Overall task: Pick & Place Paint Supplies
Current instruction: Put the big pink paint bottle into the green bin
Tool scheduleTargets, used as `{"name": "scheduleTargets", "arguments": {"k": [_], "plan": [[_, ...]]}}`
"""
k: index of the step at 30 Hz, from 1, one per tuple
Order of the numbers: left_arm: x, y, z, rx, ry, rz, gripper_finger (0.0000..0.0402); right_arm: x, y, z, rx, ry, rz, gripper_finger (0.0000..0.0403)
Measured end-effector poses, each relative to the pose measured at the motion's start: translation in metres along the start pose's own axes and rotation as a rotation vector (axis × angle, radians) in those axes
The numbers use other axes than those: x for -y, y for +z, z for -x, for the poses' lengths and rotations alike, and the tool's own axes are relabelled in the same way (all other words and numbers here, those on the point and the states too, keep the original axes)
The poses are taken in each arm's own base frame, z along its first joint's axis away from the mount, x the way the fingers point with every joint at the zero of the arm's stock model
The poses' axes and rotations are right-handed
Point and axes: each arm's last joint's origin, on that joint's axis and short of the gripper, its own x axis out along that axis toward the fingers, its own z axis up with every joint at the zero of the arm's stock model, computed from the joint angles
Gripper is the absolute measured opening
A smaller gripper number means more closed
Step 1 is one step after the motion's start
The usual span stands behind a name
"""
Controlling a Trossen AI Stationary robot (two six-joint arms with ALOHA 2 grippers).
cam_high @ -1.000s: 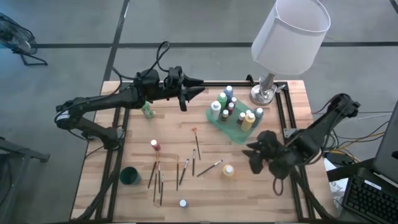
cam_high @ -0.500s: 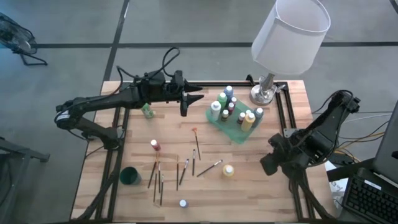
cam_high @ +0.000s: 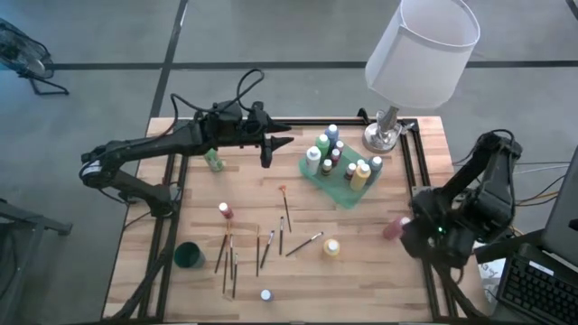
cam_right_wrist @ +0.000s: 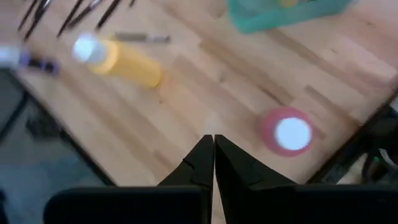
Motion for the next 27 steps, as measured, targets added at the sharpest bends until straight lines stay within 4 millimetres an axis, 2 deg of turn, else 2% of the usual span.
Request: {"name": "scheduleTargets", "arguments": {"k": [3, 9, 11, 14, 18, 24, 27], "plan": [[0.000, 0.000, 0.000, 0.002, 0.000, 0.000, 0.0168, 0.002, -0.008, 0.000, -0.070, -0.017, 0.088, 0.0013], [-0.001, 0.001, 0.000, 0.006, 0.011, 0.003, 0.0168, 0.008, -0.023, -0.012, -0.354, -0.163, 0.084, 0.0009], [-0.001, 0.001, 0.000, 0.006, 0.015, 0.008, 0.0168, 0.011, -0.027, -0.015, -0.368, -0.186, 0.101, 0.0009], [-0.002, 0.001, 0.000, 0.007, 0.039, 0.028, 0.0168, 0.013, -0.027, -0.021, -0.301, -0.184, 0.130, 0.0015], [-0.002, 0.001, 0.000, 0.008, 0.052, 0.060, 0.0168, 0.020, -0.024, -0.026, -0.257, -0.192, 0.096, 0.0048], [-0.002, 0.001, 0.000, 0.009, 0.053, 0.087, 0.0168, 0.042, -0.004, -0.014, -0.260, -0.138, -0.226, 0.0126], [-0.002, 0.000, 0.000, 0.008, 0.053, 0.088, 0.0168, 0.053, 0.005, -0.010, -0.265, -0.104, -0.306, 0.0164]]}}
